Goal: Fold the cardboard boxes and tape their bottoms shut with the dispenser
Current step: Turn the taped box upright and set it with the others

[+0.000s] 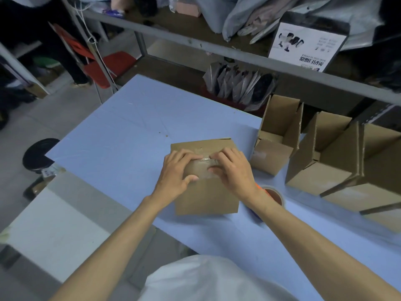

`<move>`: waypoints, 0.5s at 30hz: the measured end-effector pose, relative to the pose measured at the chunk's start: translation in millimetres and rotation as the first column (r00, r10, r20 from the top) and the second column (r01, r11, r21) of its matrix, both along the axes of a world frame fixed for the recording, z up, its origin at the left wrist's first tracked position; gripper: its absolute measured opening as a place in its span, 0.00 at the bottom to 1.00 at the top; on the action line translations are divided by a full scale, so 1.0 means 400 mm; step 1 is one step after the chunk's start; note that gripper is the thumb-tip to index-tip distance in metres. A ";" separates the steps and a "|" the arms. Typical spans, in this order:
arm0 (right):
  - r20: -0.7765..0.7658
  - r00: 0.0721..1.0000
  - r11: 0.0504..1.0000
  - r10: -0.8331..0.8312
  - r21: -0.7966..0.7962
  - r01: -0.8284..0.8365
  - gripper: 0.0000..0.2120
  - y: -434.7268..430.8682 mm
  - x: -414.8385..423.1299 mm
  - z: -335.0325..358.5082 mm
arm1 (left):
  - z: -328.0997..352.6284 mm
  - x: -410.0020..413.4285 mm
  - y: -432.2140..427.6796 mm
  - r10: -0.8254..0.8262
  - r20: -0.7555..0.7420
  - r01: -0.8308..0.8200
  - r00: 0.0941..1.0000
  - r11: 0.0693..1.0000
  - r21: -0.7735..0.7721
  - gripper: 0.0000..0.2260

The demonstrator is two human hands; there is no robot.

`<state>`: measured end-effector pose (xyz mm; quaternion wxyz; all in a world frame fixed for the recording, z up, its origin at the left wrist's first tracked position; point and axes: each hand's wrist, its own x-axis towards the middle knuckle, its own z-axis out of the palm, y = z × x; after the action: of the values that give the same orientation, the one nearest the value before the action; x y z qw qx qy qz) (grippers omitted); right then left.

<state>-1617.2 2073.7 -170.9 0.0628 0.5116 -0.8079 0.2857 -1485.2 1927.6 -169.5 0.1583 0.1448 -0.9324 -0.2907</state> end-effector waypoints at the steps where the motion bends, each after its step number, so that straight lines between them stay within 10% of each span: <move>1: -0.026 1.000 1.000 0.009 0.008 -0.009 0.13 -0.002 -0.002 0.000 | 0.003 0.001 -0.002 -0.004 0.003 0.004 1.000 1.000 0.030 0.23; 5: -0.101 0.994 0.991 0.042 0.134 -0.028 0.28 0.001 -0.007 -0.003 | 0.020 -0.011 0.001 0.108 -0.050 -0.096 0.993 0.975 0.202 0.18; 10: -0.003 0.998 0.997 -0.062 -0.047 0.062 0.19 -0.023 0.006 -0.001 | 0.011 -0.029 0.038 0.253 -0.122 -0.224 0.960 0.952 0.208 0.11; 15: -0.079 0.996 0.994 -0.032 0.105 0.040 0.21 -0.013 0.009 -0.013 | 0.016 -0.025 0.012 0.109 -0.005 -0.108 0.994 0.989 0.099 0.20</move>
<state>-1613.7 2068.3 -176.0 0.0718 0.5104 -0.8279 0.2211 -1495.4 1932.3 -163.1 0.1712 0.2016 -0.9069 -0.3280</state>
